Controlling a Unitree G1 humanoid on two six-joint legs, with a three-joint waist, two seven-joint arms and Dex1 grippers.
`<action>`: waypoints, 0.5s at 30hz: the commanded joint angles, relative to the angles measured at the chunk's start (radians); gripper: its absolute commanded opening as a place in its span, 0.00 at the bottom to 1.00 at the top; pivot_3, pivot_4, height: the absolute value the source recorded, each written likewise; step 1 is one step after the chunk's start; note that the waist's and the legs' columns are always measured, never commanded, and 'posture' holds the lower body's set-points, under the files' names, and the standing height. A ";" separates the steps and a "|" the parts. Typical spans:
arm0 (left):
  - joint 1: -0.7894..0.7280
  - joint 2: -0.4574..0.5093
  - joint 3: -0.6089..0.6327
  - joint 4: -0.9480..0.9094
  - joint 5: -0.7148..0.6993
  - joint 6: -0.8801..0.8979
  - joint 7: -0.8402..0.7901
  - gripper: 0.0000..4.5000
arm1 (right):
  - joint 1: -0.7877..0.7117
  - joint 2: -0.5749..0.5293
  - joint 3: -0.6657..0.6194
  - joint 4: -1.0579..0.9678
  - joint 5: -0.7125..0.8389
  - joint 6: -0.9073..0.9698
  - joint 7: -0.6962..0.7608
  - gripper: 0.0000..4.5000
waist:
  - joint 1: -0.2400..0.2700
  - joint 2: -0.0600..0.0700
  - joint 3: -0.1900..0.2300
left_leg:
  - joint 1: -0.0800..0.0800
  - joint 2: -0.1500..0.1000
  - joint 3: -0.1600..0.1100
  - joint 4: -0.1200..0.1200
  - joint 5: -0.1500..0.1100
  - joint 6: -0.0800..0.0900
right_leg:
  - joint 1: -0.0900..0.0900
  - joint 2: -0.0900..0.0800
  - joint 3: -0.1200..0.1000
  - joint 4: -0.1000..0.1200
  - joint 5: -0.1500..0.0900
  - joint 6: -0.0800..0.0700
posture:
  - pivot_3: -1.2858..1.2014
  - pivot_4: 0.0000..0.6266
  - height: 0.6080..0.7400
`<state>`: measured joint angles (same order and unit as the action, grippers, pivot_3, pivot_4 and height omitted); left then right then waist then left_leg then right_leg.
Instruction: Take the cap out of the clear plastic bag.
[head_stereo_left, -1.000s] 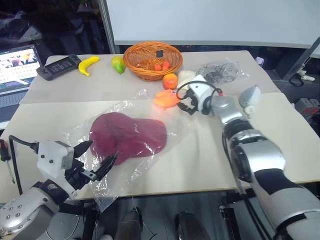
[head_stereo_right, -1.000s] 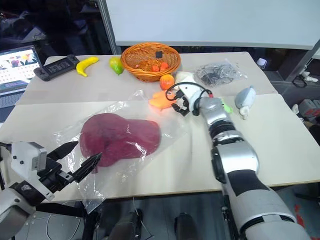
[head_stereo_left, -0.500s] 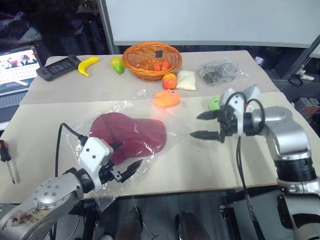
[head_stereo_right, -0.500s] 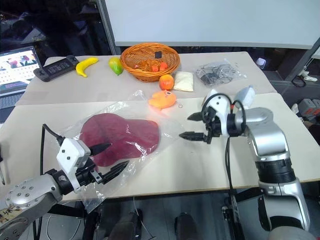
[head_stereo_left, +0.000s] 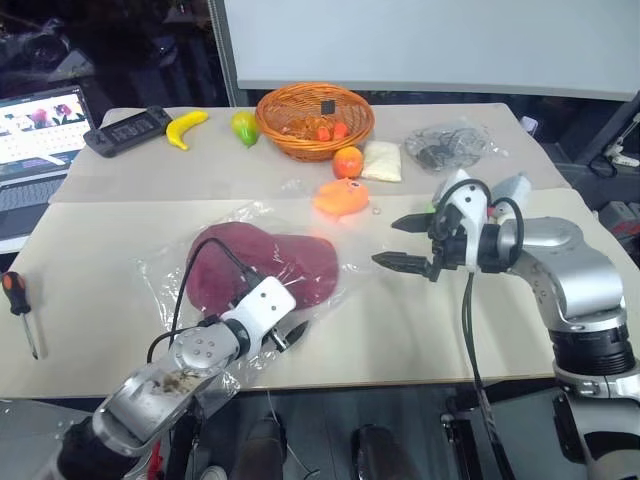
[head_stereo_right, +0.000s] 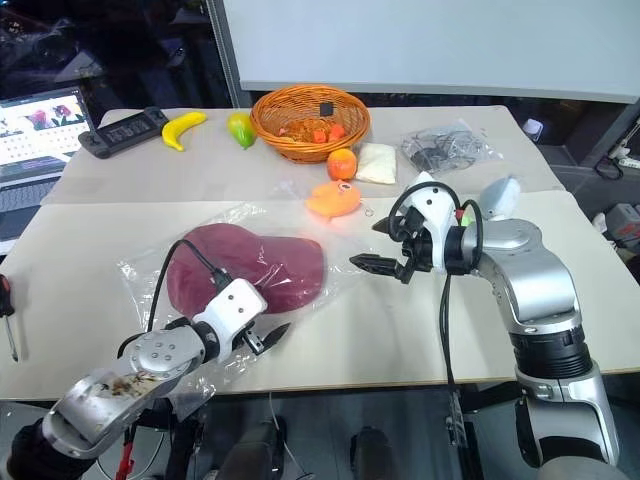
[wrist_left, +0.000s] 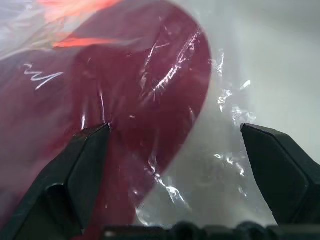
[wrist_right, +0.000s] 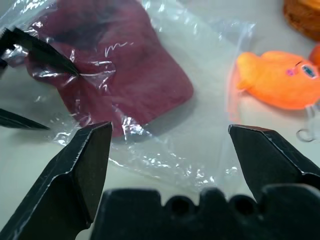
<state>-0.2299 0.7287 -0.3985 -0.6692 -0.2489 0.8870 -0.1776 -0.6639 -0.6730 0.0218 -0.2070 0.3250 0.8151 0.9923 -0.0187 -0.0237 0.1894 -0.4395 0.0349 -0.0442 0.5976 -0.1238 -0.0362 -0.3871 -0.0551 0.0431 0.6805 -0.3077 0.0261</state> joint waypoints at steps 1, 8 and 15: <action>0.000 -0.006 -0.022 0.006 0.084 0.049 0.013 1.00 | -0.033 -0.002 -0.017 -0.032 0.027 -0.015 -0.021 0.98 | 0.001 0.000 0.000 | 0.000 0.000 0.000 0.000 0.000 0.000 | 0.000 0.000 0.000 0.000 0.000 0.000 | 0.52 0.24 1.00; 0.042 -0.003 0.010 0.001 0.135 0.089 -0.016 0.67 | -0.036 0.004 -0.008 -0.006 0.027 -0.033 -0.055 1.00 | 0.000 0.000 0.000 | 0.000 0.000 0.000 0.000 0.000 0.000 | 0.000 0.000 0.000 0.000 0.000 0.000 | 0.52 0.24 1.00; 0.063 -0.027 0.016 0.008 0.179 0.077 -0.045 0.10 | -0.033 0.005 -0.001 0.004 0.012 -0.047 -0.087 1.00 | 0.000 0.000 0.000 | 0.000 0.000 0.000 0.000 0.000 0.000 | 0.000 0.000 0.000 0.000 0.000 0.000 | 0.52 0.24 1.00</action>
<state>-0.1933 0.7062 -0.3662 -0.6796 -0.0773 0.9430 -0.2008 -0.6767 -0.6662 0.0308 -0.1869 0.3365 0.7960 0.9154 -0.0182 -0.0238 0.1891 -0.4393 0.0349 -0.0442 0.5981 -0.1238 -0.0361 -0.3868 -0.0554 0.0431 0.6808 -0.3077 0.0262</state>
